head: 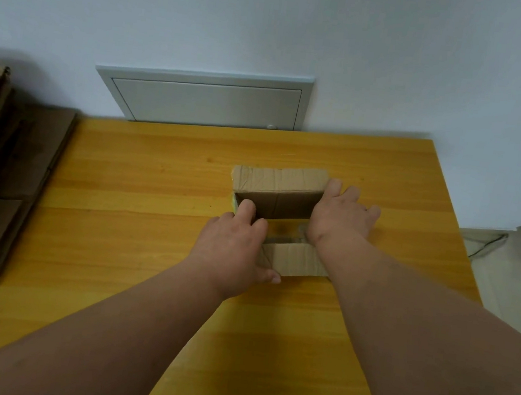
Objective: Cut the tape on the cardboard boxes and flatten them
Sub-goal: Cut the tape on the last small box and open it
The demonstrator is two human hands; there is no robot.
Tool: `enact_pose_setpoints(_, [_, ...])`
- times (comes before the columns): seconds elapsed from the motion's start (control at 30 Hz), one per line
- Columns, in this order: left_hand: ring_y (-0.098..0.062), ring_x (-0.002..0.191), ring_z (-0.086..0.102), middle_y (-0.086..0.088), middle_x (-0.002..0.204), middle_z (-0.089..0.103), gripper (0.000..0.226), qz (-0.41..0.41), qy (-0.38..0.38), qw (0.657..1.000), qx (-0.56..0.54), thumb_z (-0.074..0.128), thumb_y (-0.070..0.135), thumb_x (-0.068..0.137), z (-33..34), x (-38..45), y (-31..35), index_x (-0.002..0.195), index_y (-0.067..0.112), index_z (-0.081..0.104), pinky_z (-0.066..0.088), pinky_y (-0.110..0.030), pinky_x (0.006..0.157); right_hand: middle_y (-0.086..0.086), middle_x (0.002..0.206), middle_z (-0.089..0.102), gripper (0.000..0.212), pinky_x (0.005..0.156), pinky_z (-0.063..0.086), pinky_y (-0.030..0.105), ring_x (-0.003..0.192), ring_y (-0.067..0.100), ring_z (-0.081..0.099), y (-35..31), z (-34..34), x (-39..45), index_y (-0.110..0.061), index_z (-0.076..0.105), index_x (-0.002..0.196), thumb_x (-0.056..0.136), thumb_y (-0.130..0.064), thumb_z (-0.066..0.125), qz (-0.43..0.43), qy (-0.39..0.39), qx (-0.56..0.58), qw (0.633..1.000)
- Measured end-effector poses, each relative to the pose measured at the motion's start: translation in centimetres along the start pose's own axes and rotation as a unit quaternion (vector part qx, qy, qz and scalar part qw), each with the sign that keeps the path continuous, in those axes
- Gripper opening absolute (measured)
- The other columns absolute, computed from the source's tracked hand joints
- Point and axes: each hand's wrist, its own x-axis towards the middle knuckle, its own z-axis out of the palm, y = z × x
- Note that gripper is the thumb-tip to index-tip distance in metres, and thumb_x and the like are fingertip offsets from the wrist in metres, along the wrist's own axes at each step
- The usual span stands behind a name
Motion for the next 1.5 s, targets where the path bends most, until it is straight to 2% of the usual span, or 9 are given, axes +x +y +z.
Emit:
enact_pose_setpoints(0.33, [-0.020, 0.105, 0.051, 0.002, 0.125, 0.038, 0.072, -0.023, -0.009, 1.000, 0.007, 0.061, 0.079, 0.071, 0.6, -0.3, -0.8, 0.118, 0.026, 0.052, 0.040, -0.038, 0.096, 0.003, 0.105, 0.033, 0.053, 0.083, 0.024, 0.047, 0.082, 0.026, 0.040, 1.1, 0.2, -0.2, -0.022, 0.029, 0.121, 0.078, -0.034, 0.057, -0.001, -0.039, 0.176, 0.984])
enact_pose_setpoints(0.5, [-0.020, 0.108, 0.047, 0.004, 0.104, 0.036, 0.080, 0.003, -0.055, 0.992, 0.115, 0.043, 0.092, 0.067, -1.0, 0.8, -1.5, 0.122, 0.035, 0.057, 0.024, -0.045, 0.105, 0.001, 0.113, 0.055, 0.041, 0.098, 0.031, 0.046, 0.100, 0.027, 0.049, 2.7, -1.5, 0.0, -0.031, 0.048, 0.130, 0.089, -0.031, 0.047, 0.009, -0.094, 0.385, 0.918])
enact_pose_setpoints(0.6, [-0.024, 0.119, 0.034, 0.002, 0.111, 0.037, 0.090, 0.025, -0.094, 0.979, 0.180, 0.027, 0.098, 0.064, -1.9, 1.7, -2.2, 0.124, 0.038, 0.058, 0.012, -0.052, 0.107, 0.013, 0.120, 0.061, 0.030, 0.098, 0.043, 0.056, 0.107, 0.034, 0.055, 3.6, -2.0, -0.1, -0.014, 0.060, 0.122, 0.098, -0.029, 0.049, -0.003, -0.118, 0.459, 0.881])
enact_pose_setpoints(0.73, [-0.027, 0.127, 0.023, -0.002, 0.133, 0.036, 0.101, 0.059, -0.136, 0.957, 0.250, 0.017, 0.100, 0.062, -2.3, 3.3, -2.2, 0.133, 0.038, 0.054, 0.005, -0.054, 0.106, 0.018, 0.128, 0.058, 0.037, 0.101, 0.044, 0.056, 0.114, 0.038, 0.053, 4.2, -2.1, -0.2, -0.006, 0.059, 0.128, 0.101, -0.030, 0.049, -0.001, -0.126, 0.488, 0.864])
enact_pose_setpoints(1.07, [-0.027, 0.126, 0.021, -0.001, 0.140, 0.034, 0.123, 0.059, -0.180, 0.942, 0.277, -0.009, 0.102, 0.048, -1.0, 4.8, -2.7, 0.129, 0.037, 0.057, 0.021, -0.048, 0.094, 0.020, 0.130, 0.057, 0.039, 0.098, 0.043, 0.054, 0.115, 0.040, 0.052, 4.2, -1.8, 0.1, -0.005, 0.056, 0.131, 0.102, -0.029, 0.046, -0.016, -0.130, 0.489, 0.862])
enact_pose_setpoints(1.2, [-0.030, 0.127, 0.029, -0.005, 0.143, 0.034, 0.101, 0.086, -0.033, 0.973, 0.212, 0.018, 0.099, 0.060, -1.3, 4.1, -2.7, 0.126, 0.028, 0.044, 0.035, -0.049, 0.101, 0.020, 0.123, 0.060, 0.033, 0.090, 0.048, 0.050, 0.111, 0.039, 0.054, 4.1, -2.1, 0.3, -0.005, 0.059, 0.124, 0.102, -0.025, 0.044, -0.014, -0.116, 0.469, 0.875])
enact_pose_setpoints(1.3, [-0.033, 0.124, 0.033, -0.011, 0.146, 0.032, 0.075, 0.052, 0.122, 0.991, 0.028, 0.046, 0.085, 0.071, -0.5, 2.7, -3.4, 0.109, 0.021, 0.053, 0.042, -0.048, 0.101, 0.020, 0.121, 0.059, 0.032, 0.092, 0.047, 0.053, 0.110, 0.041, 0.055, 4.2, -2.2, 0.3, -0.005, 0.058, 0.123, 0.102, -0.025, 0.044, -0.005, -0.116, 0.475, 0.872])
enact_pose_setpoints(1.43, [-0.016, 0.111, 0.043, -0.005, 0.141, 0.034, 0.035, -0.082, 0.191, 0.950, -0.234, 0.069, 0.029, 0.089, 0.9, 1.8, -3.8, 0.119, 0.018, 0.055, 0.050, -0.037, 0.091, 0.006, 0.115, 0.060, 0.027, 0.093, 0.046, 0.047, 0.105, 0.033, 0.055, 4.4, -2.0, -0.2, -0.012, 0.059, 0.121, 0.102, -0.028, 0.048, -0.007, -0.119, 0.497, 0.859])
enact_pose_setpoints(1.5, [-0.018, 0.115, 0.051, -0.002, 0.140, 0.039, 0.043, -0.120, 0.205, 0.925, -0.297, 0.064, 0.014, 0.092, 1.1, 1.8, -3.7, 0.131, 0.024, 0.049, 0.049, -0.035, 0.089, 0.005, 0.114, 0.058, 0.021, 0.092, 0.044, 0.041, 0.100, 0.027, 0.052, 4.4, -1.7, -0.5, -0.019, 0.058, 0.118, 0.102, -0.029, 0.051, 0.006, -0.121, 0.529, 0.840])
